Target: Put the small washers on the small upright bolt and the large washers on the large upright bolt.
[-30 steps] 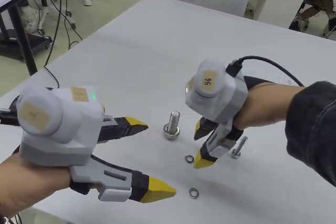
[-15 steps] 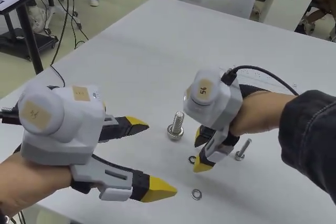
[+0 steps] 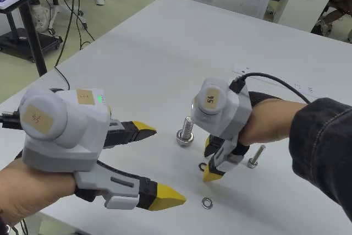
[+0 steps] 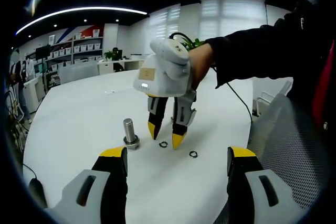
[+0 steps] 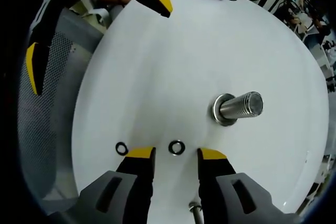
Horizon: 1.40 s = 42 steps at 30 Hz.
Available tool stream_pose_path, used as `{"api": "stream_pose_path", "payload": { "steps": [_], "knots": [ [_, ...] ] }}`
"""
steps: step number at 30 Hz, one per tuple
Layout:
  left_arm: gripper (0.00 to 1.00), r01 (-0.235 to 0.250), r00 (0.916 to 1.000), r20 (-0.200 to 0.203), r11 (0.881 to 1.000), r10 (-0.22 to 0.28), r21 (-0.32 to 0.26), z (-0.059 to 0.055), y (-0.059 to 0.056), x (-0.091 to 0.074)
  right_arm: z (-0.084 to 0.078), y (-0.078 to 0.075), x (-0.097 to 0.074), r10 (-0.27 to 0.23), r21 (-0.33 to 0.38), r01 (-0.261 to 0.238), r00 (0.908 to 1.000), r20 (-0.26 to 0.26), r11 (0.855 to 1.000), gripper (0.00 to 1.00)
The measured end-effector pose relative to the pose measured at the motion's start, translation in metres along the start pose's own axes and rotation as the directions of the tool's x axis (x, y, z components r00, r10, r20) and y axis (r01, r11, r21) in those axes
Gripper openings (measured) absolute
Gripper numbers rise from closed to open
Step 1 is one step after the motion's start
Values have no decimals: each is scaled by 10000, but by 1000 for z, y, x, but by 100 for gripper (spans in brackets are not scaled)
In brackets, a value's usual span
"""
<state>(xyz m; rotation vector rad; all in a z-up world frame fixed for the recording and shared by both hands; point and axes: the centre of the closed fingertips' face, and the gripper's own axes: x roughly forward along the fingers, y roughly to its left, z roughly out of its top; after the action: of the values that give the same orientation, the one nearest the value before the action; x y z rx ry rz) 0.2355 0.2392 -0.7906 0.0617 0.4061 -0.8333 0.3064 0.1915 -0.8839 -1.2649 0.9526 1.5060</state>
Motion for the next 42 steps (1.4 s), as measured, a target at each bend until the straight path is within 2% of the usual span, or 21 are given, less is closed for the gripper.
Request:
{"api": "stream_pose_path", "payload": {
  "steps": [9,20,27,42],
  "knots": [
    [77,26,10000,21,10000,-26,2,1,0,1,2,-1,-1,-17,-33,17,10000,52,10000,30],
    [77,52,10000,58,10000,-52,-23,3,1,1,4,-1,-1,-90,-340,89,10000,-25,9994,18],
    [77,76,10000,38,10000,-76,-23,3,0,2,3,-2,-1,-137,-355,135,9999,-53,9993,15],
    [77,88,10000,32,10000,-88,-2,4,0,3,2,-3,-1,-208,-334,204,9997,-103,9992,14]
  ]
}}
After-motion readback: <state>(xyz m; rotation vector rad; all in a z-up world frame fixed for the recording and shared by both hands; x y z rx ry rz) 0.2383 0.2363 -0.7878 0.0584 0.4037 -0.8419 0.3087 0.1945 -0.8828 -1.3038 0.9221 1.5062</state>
